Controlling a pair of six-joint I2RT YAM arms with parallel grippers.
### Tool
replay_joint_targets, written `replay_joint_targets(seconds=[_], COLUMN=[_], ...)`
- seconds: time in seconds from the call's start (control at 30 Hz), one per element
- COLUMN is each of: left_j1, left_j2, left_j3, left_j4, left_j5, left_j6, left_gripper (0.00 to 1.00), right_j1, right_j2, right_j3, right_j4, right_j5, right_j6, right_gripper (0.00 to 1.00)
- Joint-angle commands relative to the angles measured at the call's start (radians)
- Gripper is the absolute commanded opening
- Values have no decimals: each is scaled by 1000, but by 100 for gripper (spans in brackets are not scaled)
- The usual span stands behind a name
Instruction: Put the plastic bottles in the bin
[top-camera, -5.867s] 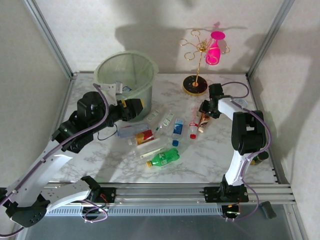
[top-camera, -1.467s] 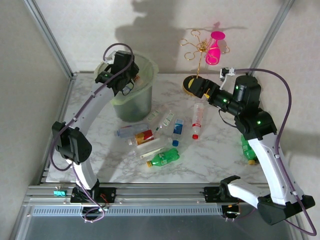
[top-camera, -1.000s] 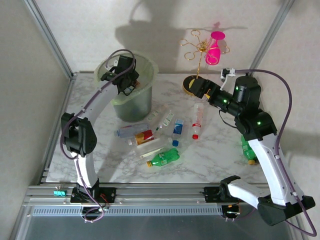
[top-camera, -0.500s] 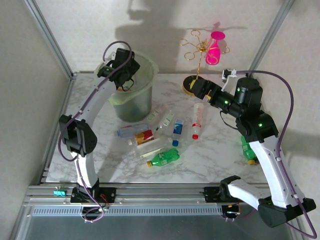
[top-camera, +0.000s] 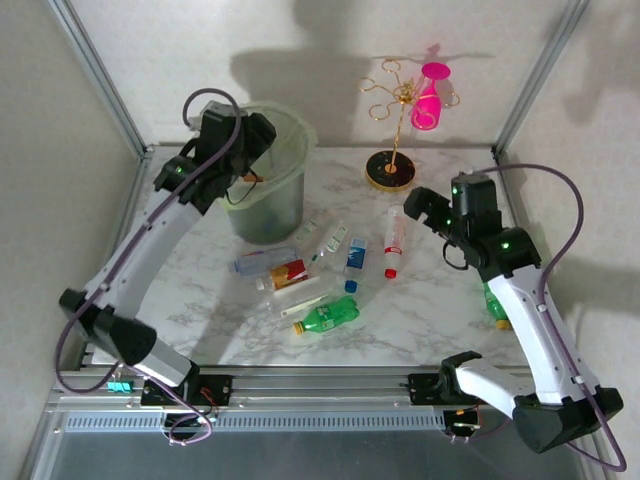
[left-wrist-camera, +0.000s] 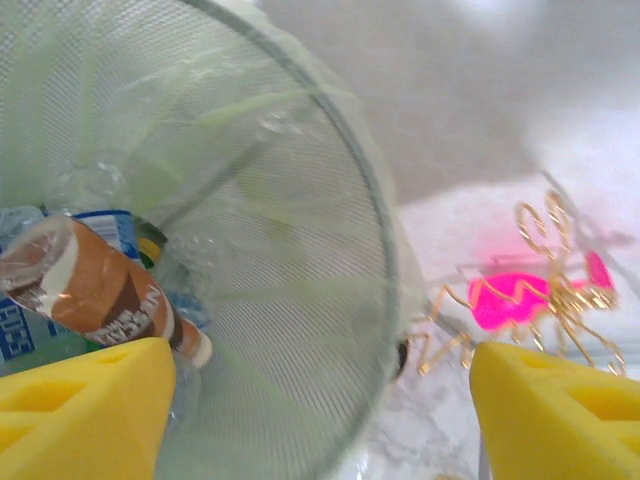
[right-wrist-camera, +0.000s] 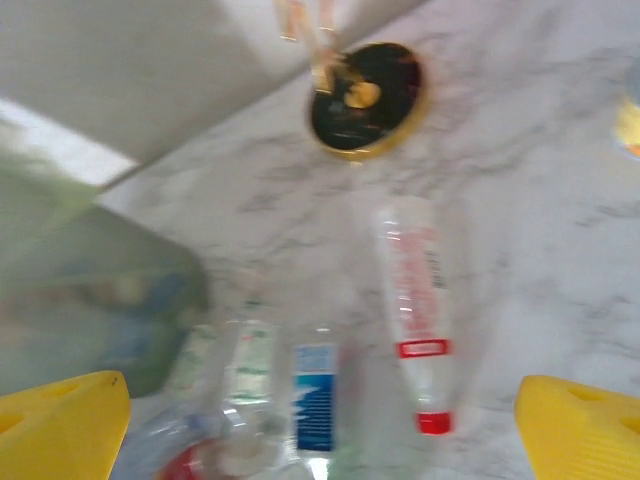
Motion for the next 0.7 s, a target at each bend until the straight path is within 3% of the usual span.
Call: replay_joint_targets(seconds=[0.0, 0.13, 0.37, 0.67], left_j1=[-59, -119, -127, -129], left_j2=[-70, -88, -112, -144], left_j3=[-36, -41, -86, -144], left_j4=[31, 18, 65, 70], left_j5=[-29, -4, 123, 161], left_j6=[98, 146, 156, 143], left_gripper=[74, 73, 72, 72], right_j1=[-33, -104, -247, -372], right_j2=[-26, 6, 77, 350], right_j3=[-99, -194, -287, -205], right_j4=[-9, 12, 115, 124], right_j5=[130, 191, 219, 231], right_j6=[-13, 13, -13, -169], right_gripper=[99, 99, 99, 99])
